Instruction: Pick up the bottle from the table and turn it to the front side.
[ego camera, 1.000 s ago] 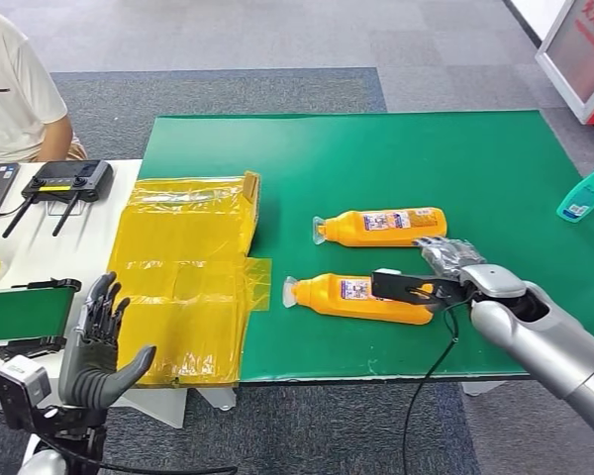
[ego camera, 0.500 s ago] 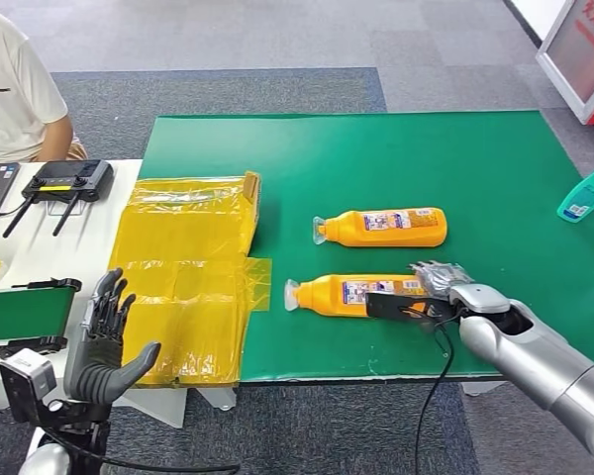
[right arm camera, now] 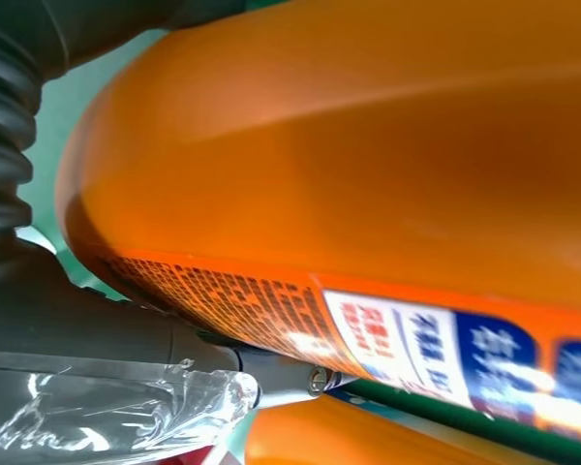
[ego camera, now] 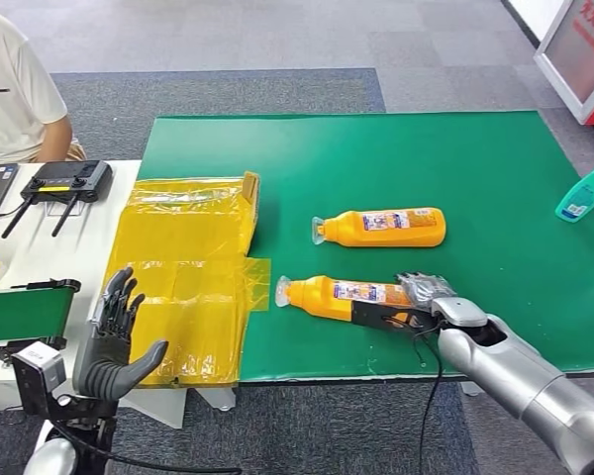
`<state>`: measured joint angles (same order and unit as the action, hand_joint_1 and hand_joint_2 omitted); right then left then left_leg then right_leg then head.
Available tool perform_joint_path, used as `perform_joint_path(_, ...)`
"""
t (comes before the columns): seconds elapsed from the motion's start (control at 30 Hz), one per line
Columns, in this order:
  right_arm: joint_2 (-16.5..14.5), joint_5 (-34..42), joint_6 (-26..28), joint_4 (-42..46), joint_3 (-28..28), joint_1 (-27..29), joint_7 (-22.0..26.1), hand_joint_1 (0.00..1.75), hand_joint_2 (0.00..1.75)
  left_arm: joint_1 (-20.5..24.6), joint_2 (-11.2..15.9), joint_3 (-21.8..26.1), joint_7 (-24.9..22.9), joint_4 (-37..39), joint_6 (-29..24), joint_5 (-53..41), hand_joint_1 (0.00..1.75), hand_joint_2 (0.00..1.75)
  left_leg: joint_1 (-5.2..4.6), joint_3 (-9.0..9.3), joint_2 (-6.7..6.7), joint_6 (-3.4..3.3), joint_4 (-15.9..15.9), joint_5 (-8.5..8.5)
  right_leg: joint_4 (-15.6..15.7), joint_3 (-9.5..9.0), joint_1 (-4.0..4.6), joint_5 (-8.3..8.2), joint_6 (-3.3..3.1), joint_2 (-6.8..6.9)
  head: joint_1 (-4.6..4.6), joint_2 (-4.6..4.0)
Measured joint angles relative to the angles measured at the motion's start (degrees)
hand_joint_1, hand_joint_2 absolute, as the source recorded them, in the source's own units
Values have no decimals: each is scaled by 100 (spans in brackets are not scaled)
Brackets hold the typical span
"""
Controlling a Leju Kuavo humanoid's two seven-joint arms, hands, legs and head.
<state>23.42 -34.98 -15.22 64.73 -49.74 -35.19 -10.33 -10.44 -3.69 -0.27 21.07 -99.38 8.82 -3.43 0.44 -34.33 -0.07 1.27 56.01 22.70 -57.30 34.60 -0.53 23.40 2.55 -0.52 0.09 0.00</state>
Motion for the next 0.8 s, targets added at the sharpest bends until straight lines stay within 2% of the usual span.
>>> perform_joint_path(0.03,-44,-6,3,-28,4,-4,-1,45,175,14,2,-8,-4,25,-4,0,0,175,0,2,0,1,0,0,0,-1,0,0,-1,-1,1,0)
perform_joint_path(0.13,-126,-17,22,-95,21,-12,0,129,175,41,4,-26,-28,88,-13,0,0,175,0,7,1,4,0,2,1,-3,1,-6,-9,-2,1,0)
perform_joint_path(0.17,-137,-18,38,-113,33,-8,2,144,175,42,5,-29,-38,109,-16,-1,0,175,1,8,1,6,0,1,1,-3,1,-9,-13,-3,1,0)
perform_joint_path(0.27,-170,14,100,-157,79,20,21,171,175,40,10,-51,-44,174,-19,-7,0,175,2,12,2,11,0,-2,1,-4,2,-16,-18,-6,1,0)
perform_joint_path(0.3,-185,34,123,-172,96,33,34,175,175,40,11,-68,-44,196,-19,-10,0,175,2,13,2,13,0,-5,1,-4,2,-18,-18,-6,1,0)
perform_joint_path(0.8,-365,127,676,-76,657,502,322,175,175,-28,25,-139,-29,434,-42,0,0,175,7,5,2,18,0,-18,1,0,5,-27,-17,-4,1,0)
